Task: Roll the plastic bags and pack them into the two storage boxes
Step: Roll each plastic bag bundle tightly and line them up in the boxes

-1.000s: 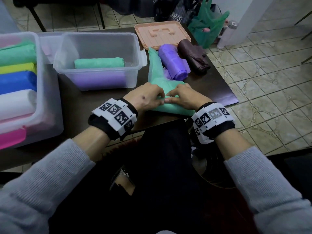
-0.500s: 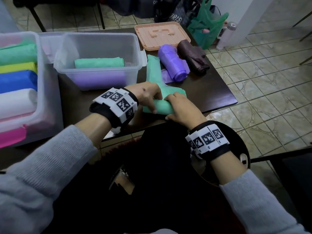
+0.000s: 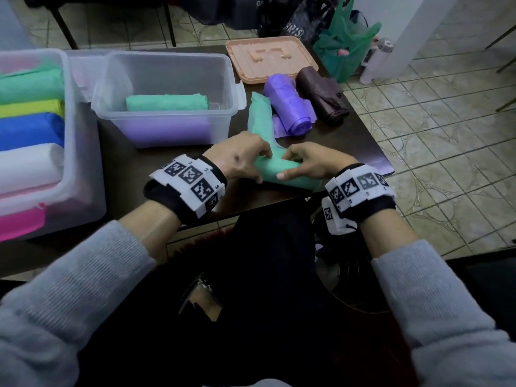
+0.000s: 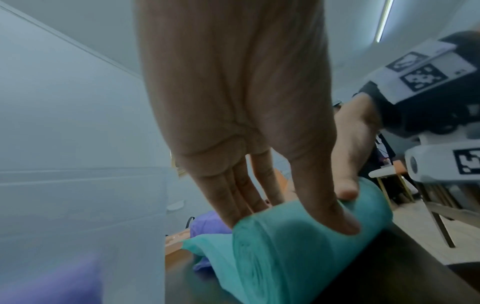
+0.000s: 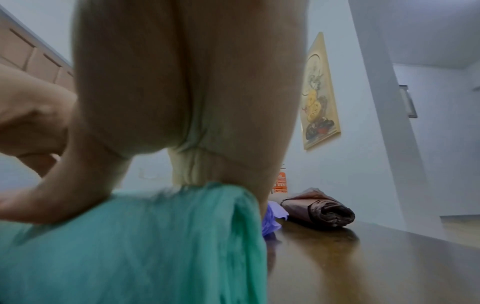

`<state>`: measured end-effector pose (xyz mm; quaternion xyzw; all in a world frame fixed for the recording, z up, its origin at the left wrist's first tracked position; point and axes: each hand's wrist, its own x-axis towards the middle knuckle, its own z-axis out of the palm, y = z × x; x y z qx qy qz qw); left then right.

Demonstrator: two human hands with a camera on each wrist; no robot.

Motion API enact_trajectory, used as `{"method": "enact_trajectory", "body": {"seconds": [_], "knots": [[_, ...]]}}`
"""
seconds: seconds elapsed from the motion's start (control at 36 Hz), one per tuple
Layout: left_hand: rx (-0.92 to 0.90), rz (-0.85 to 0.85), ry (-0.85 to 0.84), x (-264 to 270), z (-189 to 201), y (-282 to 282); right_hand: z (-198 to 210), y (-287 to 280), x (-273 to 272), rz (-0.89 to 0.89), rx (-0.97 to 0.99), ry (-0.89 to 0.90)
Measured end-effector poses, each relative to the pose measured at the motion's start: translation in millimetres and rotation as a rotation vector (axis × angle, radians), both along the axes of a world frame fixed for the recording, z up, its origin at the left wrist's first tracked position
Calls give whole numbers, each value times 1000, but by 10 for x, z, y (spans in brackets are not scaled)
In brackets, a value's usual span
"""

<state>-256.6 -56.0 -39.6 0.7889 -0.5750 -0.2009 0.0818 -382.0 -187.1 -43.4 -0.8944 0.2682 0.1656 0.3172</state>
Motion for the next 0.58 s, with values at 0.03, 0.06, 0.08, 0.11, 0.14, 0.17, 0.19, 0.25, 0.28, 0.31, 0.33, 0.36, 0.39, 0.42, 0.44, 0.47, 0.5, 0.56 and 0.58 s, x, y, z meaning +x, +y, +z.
{"method": "enact_trajectory", "body": {"seconds": [0.03,0.06,0.08,0.11,0.14,0.17,0.19,0.25,0.28,0.31,0.33,0.36,0.39,0.42,0.44,0.47,0.5,0.56,0.58], "knots": [[13,-1,-10,3,-1,-4,14,-19,2,-3,8,-3],[22,-3,-20,12,-4,-12,27,-35,2,-7,15,-2],[27,-4,-26,20,-7,-26,38,-45,1,-7,24,1],[35,-4,-25,34,-8,-42,42,-46,0,-6,29,8],[45,-4,-19,46,-2,-59,35,-42,1,-3,26,13],[59,-5,-10,56,7,-79,18,-42,6,-5,9,9],[75,-7,0,65,22,-102,-7,-34,11,-14,-24,-10],[100,-4,24,92,53,-143,-57,3,28,-47,-137,-90],[111,-5,37,107,66,-160,-76,39,35,-49,-205,-150],[122,-6,47,124,76,-175,-88,89,39,-32,-266,-210],[134,-9,54,141,79,-190,-99,150,41,-1,-316,-259],[147,-15,58,157,84,-204,-112,220,39,30,-355,-292],[163,-24,60,170,88,-216,-129,288,32,49,-383,-310],[184,-34,60,182,89,-227,-142,358,20,51,-401,-316],[210,-42,62,195,86,-237,-164,416,7,43,-409,-309],[238,-49,70,212,79,-246,-189,469,-6,37,-423,-298],[267,-55,86,231,72,-252,-222,510,-18,39,-452,-288],[332,-66,118,273,66,-256,-288,576,-32,53,-528,-276],[360,-71,127,294,66,-254,-314,600,-35,55,-555,-277]]}}
